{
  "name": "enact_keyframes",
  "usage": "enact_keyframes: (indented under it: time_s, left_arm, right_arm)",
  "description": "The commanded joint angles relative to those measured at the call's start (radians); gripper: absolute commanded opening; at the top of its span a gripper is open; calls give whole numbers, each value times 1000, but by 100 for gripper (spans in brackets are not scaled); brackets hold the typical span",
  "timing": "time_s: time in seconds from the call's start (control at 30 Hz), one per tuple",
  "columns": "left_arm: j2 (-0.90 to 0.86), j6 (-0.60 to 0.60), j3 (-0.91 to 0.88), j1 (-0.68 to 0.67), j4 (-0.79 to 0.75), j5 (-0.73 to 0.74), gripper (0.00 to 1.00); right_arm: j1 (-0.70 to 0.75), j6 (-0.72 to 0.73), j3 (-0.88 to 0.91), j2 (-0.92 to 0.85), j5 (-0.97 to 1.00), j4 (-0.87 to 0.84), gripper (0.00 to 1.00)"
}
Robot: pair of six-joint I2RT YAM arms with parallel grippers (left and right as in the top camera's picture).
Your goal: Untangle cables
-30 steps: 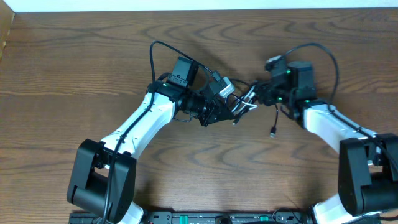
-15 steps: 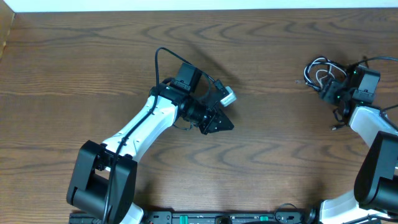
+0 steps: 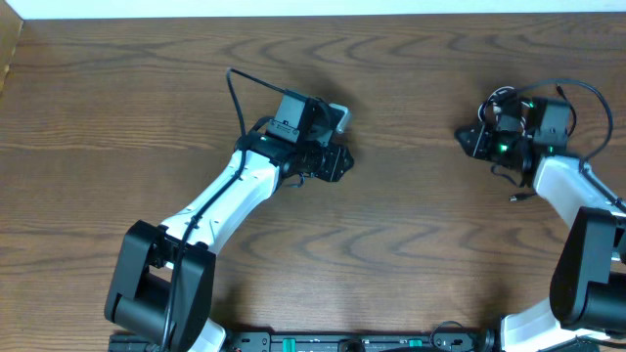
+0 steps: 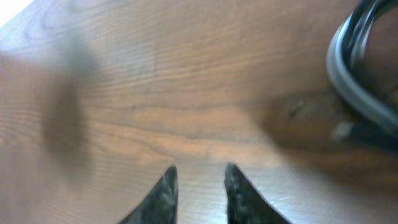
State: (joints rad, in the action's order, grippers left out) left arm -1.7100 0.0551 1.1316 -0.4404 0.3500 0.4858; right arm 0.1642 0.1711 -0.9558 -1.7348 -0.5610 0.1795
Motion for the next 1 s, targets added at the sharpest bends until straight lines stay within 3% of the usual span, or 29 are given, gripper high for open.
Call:
enact_keyframes:
  time_s: [0.0, 0.17, 0.37, 0.73, 0.77, 0.8, 0.87, 0.97]
  left_arm:
    - [16, 127, -9, 35, -5, -79, 45]
    - [15, 151, -10, 99, 16, -76, 45]
    - [15, 149, -10, 114, 75, -80, 54]
    - [15, 149, -17, 114, 125, -121, 55]
    - [15, 149, -17, 114, 128, -121, 54]
    - [15, 149, -17, 114, 129, -121, 53]
    - [15, 149, -17, 114, 128, -121, 38]
    - [15, 149, -17, 114, 125, -127, 25]
  right_arm:
    - [-12, -39, -202, 1, 75, 164, 25]
    - [-13, -57, -410, 1, 327, 413, 29]
    - [13, -79, -421, -25, 499, 441, 32]
    - [66, -100, -421, -261, 486, 390, 41]
    - [66, -98, -421, -279, 477, 386, 37]
    - [64, -98, -421, -297, 444, 386, 22]
    - [61, -98, -421, -310, 367, 389, 1]
    - [49, -98, -422, -313, 196, 388, 1]
